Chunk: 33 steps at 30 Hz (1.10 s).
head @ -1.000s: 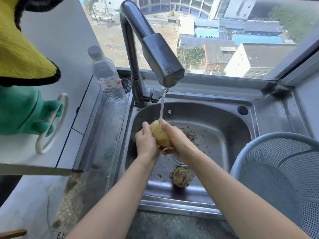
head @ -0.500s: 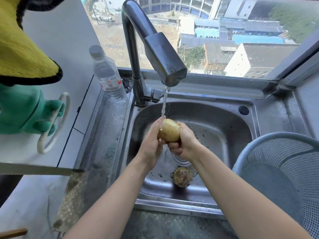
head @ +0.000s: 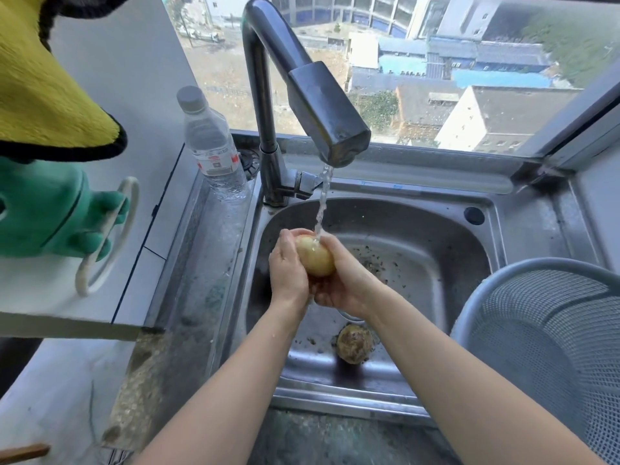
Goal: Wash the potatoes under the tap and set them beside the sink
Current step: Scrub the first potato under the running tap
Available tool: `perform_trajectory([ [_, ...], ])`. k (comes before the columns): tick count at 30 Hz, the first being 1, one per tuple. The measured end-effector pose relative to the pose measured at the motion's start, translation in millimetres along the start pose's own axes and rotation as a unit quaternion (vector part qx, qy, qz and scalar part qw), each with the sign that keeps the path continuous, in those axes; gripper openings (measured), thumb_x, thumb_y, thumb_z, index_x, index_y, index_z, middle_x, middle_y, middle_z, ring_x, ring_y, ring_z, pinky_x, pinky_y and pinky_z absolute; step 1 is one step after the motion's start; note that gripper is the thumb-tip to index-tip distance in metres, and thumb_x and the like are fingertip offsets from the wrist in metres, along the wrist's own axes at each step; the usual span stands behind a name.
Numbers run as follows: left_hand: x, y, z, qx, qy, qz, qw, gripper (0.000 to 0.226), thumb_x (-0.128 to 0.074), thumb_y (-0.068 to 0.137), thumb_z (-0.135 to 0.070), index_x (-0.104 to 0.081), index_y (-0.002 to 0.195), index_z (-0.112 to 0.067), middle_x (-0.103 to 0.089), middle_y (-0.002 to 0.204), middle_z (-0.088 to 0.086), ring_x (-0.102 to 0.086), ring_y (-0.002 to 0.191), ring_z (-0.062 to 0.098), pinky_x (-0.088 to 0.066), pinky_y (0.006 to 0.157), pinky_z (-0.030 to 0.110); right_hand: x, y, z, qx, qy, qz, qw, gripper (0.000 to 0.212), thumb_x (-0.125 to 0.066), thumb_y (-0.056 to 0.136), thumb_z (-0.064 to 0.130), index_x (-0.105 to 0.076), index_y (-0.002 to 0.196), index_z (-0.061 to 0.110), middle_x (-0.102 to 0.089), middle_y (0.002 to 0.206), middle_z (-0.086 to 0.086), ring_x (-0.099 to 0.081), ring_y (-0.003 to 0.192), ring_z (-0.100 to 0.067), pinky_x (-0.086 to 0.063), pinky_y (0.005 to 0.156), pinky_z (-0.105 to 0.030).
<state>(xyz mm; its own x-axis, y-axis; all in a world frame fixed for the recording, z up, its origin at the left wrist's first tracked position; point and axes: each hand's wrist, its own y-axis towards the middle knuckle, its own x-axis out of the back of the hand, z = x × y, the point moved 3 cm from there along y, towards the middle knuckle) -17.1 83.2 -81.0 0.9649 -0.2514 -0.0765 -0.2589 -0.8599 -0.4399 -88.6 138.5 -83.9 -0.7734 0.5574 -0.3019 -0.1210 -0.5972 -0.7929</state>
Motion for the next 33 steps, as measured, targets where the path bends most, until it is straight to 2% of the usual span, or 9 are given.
perform_trajectory([
  [6, -8, -12, 10, -0.061, 0.072, 0.172, 0.98, 0.041, -0.04, 0.103, -0.044, -0.044, 0.14, -0.026, -0.057, 0.13, 0.008, -0.062, 0.115, 0.023, -0.056, 0.095, 0.039, 16, 4, 4, 0.049, -0.008, -0.07, 0.996, 0.055, -0.052, 0.083, 0.066, -0.061, 0.081, 0.012, -0.05, 0.055, -0.001, -0.039, 0.039, -0.01, -0.032, 0.034, -0.019],
  [10, -7, -10, 11, -0.105, 0.071, 0.081, 0.989, 0.03, -0.042, 0.09, -0.05, -0.052, 0.108, -0.029, -0.062, 0.109, 0.009, -0.064, 0.101, 0.028, -0.057, 0.086, 0.048, 9, 8, -2, 0.05, -0.04, -0.048, 0.997, 0.053, -0.045, 0.086, 0.069, -0.055, 0.073, 0.018, -0.044, 0.057, -0.001, -0.033, 0.038, -0.009, -0.026, 0.032, -0.017],
  [13, -7, -5, 4, -0.012, 0.027, -0.016, 0.999, 0.037, -0.033, 0.106, -0.041, -0.061, 0.089, -0.023, -0.067, 0.091, 0.008, -0.066, 0.091, 0.03, -0.058, 0.084, 0.051, 5, 7, -6, 0.04, -0.046, -0.043, 0.997, 0.055, -0.04, 0.089, 0.068, -0.052, 0.071, 0.017, -0.042, 0.052, -0.001, -0.03, 0.034, -0.009, -0.024, 0.031, -0.016],
  [15, -1, -3, 4, 0.066, -0.031, 0.004, 0.997, 0.048, -0.032, 0.104, -0.05, -0.065, 0.091, -0.018, -0.069, 0.092, 0.013, -0.067, 0.09, 0.035, -0.057, 0.084, 0.055, 7, 3, -4, 0.028, -0.051, -0.056, 0.997, 0.056, -0.034, 0.092, 0.061, -0.053, 0.07, 0.014, -0.043, 0.051, -0.003, -0.03, 0.032, -0.009, -0.023, 0.031, -0.015],
  [19, 1, -15, 4, 0.023, 0.031, 0.099, 0.994, 0.042, -0.058, 0.085, -0.057, -0.057, 0.111, -0.024, -0.064, 0.11, 0.011, -0.065, 0.1, 0.028, -0.057, 0.087, 0.047, 12, 6, 1, 0.073, -0.131, -0.125, 0.981, 0.044, -0.021, 0.099, 0.038, -0.05, 0.077, 0.012, -0.044, 0.056, -0.003, -0.034, 0.044, -0.012, -0.025, 0.04, -0.021],
  [23, 3, -8, 7, 0.053, -0.029, -0.016, 0.998, 0.034, -0.056, 0.097, -0.037, -0.059, 0.113, -0.007, -0.063, 0.099, 0.01, -0.063, 0.089, 0.025, -0.055, 0.078, 0.038, 11, 17, 0, 0.198, -0.219, -0.159, 0.942, 0.044, -0.022, 0.09, 0.045, -0.052, 0.07, 0.02, -0.05, 0.064, -0.001, -0.043, 0.058, -0.016, -0.035, 0.059, -0.035],
  [27, 11, 3, 14, 0.14, -0.099, -0.055, 0.984, 0.026, -0.046, 0.096, -0.033, -0.067, 0.094, -0.018, -0.064, 0.101, 0.019, -0.063, 0.083, 0.032, -0.057, 0.072, 0.044, 15, 9, 2, 0.316, -0.297, -0.172, 0.885, 0.046, -0.035, 0.104, 0.039, -0.057, 0.067, 0.024, -0.058, 0.068, 0.002, -0.052, 0.064, -0.014, -0.041, 0.063, -0.034],
  [31, 7, -2, 15, 0.242, -0.141, -0.04, 0.959, 0.039, -0.037, 0.102, -0.04, -0.064, 0.102, -0.011, -0.066, 0.098, 0.02, -0.065, 0.087, 0.031, -0.056, 0.089, 0.049, 1, -1, 1, 0.381, -0.261, -0.11, 0.88, 0.03, -0.048, 0.097, 0.042, -0.065, 0.113, 0.023, -0.058, 0.113, 0.004, -0.056, 0.11, -0.011, -0.046, 0.096, -0.029],
  [33, 6, -6, 13, 0.24, -0.118, 0.011, 0.964, 0.044, -0.036, 0.1, -0.045, -0.068, 0.095, -0.014, -0.069, 0.09, 0.014, -0.068, 0.081, 0.027, -0.058, 0.068, 0.04, -9, -4, 3, 0.403, -0.257, -0.083, 0.874, 0.027, -0.061, 0.089, 0.039, -0.07, 0.108, 0.022, -0.069, 0.108, 0.003, -0.064, 0.104, -0.011, -0.053, 0.093, -0.032],
])
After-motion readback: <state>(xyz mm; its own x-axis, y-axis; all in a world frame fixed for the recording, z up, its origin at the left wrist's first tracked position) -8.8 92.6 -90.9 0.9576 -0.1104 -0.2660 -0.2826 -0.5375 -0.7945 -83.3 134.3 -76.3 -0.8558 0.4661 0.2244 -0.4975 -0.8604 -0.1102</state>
